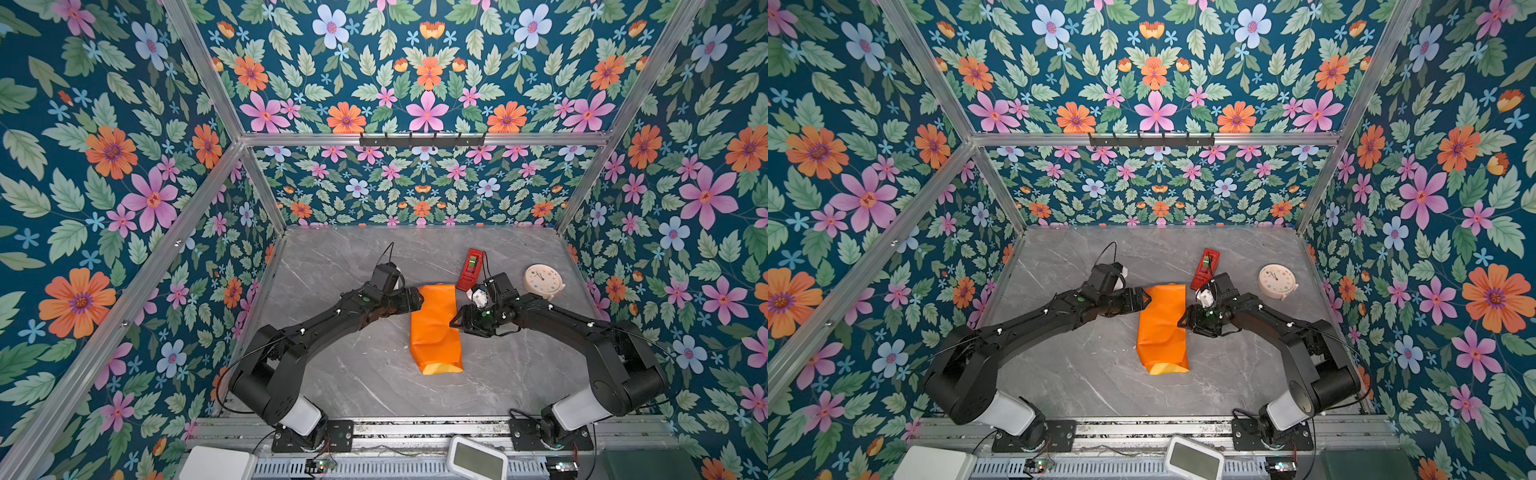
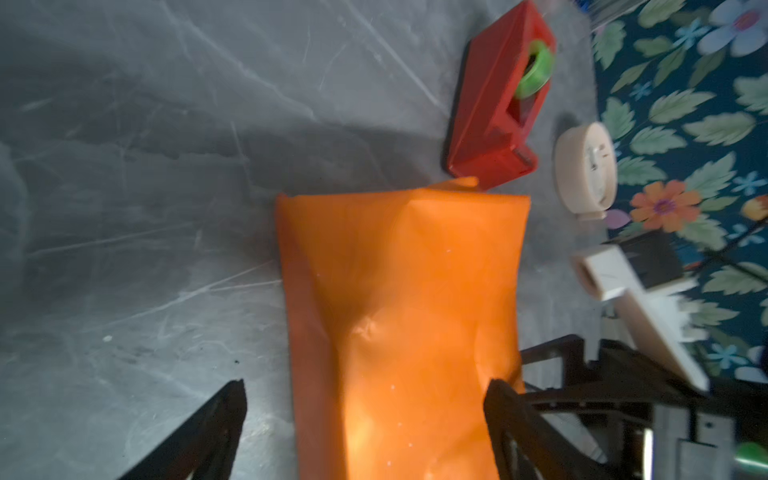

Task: Wrap the gift box in paper
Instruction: 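Grasp the orange-wrapped box end with the left gripper beside the right gripper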

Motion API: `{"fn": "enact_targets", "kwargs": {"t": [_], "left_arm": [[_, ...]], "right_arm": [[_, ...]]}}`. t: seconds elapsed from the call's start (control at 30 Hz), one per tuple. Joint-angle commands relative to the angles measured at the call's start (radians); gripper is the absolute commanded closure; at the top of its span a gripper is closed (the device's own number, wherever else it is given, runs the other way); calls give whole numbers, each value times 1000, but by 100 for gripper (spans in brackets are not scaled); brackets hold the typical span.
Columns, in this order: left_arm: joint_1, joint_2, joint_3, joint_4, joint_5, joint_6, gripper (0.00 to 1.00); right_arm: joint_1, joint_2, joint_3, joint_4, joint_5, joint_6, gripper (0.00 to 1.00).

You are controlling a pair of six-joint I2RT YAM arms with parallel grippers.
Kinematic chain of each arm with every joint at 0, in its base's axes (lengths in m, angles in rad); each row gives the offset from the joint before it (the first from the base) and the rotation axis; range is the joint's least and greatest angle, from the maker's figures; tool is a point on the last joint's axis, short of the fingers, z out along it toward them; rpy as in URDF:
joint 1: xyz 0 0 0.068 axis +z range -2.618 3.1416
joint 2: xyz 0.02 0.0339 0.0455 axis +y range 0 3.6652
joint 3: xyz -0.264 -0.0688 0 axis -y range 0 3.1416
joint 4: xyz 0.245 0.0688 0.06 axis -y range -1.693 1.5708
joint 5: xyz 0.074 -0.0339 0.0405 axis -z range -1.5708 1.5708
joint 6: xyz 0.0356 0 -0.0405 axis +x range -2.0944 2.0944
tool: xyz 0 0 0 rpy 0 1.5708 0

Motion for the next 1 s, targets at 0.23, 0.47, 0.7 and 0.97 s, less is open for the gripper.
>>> {"fn": "enact_targets", "kwargs": {"t": [0.23,0.47,0.7,0.97], "left_arm": [[-3,141,64,-107,114,127,2],[-3,171,42,-132,72,136,4],[-6,171,5,-147,9,128,5],[-9,179,5,-177,-31,138,7]], "right_arm": [[2,15,2,-115,165,-23,35],[2,16,17,-114,156,-27,35],[-8,-12,80,-121,100,-10,31],[-51,-48,143,-151,48,-12,30]]}}
